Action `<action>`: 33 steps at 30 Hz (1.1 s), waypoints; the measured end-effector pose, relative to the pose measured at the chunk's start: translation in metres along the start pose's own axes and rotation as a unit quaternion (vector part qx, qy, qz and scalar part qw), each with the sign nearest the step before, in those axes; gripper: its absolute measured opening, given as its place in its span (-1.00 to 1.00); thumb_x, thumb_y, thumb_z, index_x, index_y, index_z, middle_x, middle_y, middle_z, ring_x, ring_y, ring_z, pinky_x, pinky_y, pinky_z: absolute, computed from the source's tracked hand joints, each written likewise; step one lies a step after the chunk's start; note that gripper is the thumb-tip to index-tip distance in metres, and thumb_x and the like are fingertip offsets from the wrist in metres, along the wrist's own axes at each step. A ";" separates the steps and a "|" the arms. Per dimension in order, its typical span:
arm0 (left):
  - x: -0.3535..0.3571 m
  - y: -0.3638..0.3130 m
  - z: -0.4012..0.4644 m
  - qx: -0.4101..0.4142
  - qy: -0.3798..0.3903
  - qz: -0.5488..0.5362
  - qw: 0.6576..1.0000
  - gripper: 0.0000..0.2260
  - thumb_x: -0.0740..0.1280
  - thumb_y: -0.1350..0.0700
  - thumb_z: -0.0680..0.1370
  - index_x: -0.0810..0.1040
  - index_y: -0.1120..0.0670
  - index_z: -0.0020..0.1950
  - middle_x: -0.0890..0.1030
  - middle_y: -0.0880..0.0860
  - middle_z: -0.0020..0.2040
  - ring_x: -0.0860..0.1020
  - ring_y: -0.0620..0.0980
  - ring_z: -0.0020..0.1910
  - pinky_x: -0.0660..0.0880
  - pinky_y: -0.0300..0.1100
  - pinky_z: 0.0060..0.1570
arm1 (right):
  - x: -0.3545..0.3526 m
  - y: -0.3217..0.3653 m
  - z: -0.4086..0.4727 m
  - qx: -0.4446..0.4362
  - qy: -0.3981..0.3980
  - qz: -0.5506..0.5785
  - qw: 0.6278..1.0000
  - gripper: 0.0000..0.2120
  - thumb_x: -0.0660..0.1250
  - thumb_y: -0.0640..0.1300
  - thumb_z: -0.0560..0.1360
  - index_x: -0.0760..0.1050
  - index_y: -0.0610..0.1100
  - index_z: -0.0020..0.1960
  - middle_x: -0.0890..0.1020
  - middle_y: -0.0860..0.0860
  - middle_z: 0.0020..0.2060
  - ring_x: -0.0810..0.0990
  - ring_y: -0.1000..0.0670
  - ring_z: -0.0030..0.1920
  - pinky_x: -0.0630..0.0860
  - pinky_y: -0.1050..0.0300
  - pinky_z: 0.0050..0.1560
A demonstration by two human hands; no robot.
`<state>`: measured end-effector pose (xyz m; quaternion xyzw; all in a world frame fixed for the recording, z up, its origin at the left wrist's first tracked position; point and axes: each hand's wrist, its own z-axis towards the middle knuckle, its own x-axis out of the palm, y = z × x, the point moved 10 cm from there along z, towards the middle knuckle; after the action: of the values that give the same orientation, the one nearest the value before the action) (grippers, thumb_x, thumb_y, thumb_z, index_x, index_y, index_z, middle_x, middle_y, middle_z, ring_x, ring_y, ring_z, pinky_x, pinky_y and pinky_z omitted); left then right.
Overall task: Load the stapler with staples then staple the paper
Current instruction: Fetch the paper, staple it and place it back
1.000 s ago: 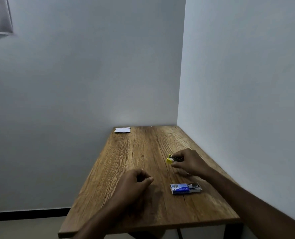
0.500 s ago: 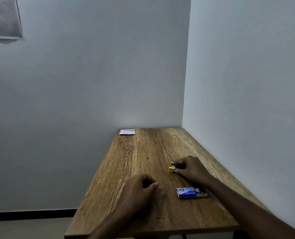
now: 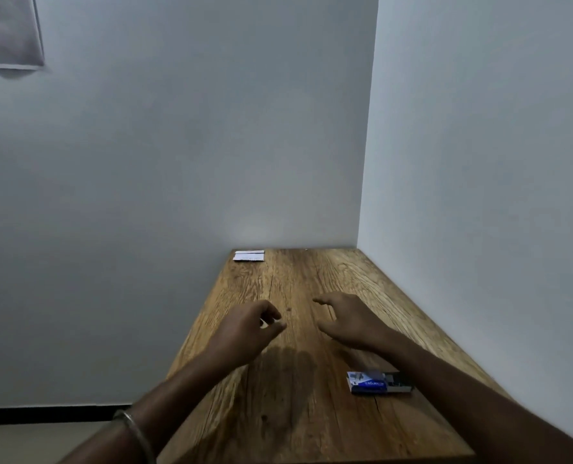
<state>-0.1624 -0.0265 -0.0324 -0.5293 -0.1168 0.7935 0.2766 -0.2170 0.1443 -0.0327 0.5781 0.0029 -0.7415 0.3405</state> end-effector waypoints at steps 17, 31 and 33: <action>-0.005 0.115 0.146 -0.003 0.057 0.240 0.969 -0.46 0.33 -0.18 0.56 0.34 0.00 0.48 0.42 0.04 0.48 0.52 0.11 0.32 0.49 0.01 0.25 | 0.078 0.027 0.163 -0.063 0.055 -0.106 0.991 -0.36 0.33 0.01 0.55 0.20 -0.08 0.56 0.35 -0.08 0.51 0.34 -0.10 0.48 0.37 -0.05 0.39; 0.038 0.207 0.255 -0.024 0.069 0.308 0.949 -0.49 0.23 -0.22 0.59 0.37 0.04 0.43 0.47 0.09 0.40 0.52 0.16 0.30 0.46 0.04 0.21 | 0.147 -0.014 0.287 -0.071 0.059 -0.127 0.988 -0.54 0.21 0.04 0.57 0.33 -0.09 0.42 0.49 -0.09 0.33 0.51 -0.12 0.26 0.51 -0.06 0.17; 0.043 0.220 0.268 -0.029 0.069 0.302 0.950 -0.51 0.20 -0.20 0.61 0.37 0.05 0.44 0.44 0.10 0.42 0.51 0.16 0.32 0.44 0.05 0.24 | 0.155 -0.020 0.302 -0.068 0.070 -0.133 0.986 -0.54 0.19 0.07 0.59 0.32 -0.11 0.43 0.47 -0.10 0.34 0.50 -0.12 0.27 0.50 -0.08 0.20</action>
<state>-0.4862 -0.1539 -0.0600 -0.6008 0.0450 0.7980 0.0155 -0.5013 -0.0382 -0.0734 0.5985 0.1535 -0.7361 0.2763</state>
